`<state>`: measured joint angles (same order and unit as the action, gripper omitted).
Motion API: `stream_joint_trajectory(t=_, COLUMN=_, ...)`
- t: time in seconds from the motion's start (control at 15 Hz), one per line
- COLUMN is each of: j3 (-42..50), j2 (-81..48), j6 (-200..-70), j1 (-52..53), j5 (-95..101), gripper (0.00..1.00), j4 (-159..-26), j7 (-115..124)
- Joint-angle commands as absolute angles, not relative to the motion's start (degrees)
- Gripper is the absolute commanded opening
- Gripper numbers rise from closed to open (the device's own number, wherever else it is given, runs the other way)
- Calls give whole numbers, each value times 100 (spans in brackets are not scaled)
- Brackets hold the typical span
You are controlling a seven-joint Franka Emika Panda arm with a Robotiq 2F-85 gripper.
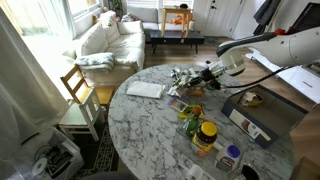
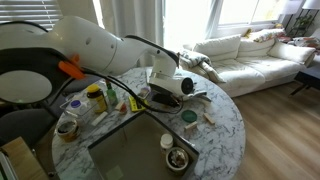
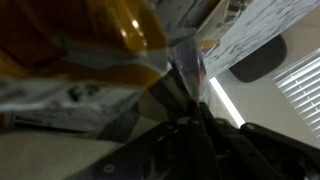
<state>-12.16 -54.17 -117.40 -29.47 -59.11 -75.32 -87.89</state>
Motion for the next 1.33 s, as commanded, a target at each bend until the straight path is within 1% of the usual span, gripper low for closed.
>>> stream_joint_trajectory(t=0.0, j3=-855, j2=-5569, j6=-11299, j1=-2736, j5=-5952, gripper=1, j4=-7268, j7=-9201)
stream_joint_trajectory(t=0.33, j3=-677, j2=-5736, j6=-10658, j1=-2710, j5=-5915, gripper=1, j4=-6981, j7=-10088)
stream_joint_trajectory(t=0.73, j3=-359, j2=-5879, j6=-10145, j1=-2657, j5=-5762, gripper=1, j4=-6781, j7=-10273)
stream_joint_trajectory(t=1.27, j3=36, j2=-5901, j6=-10185, j1=-2435, j5=-5257, gripper=1, j4=-6624, j7=-9965)
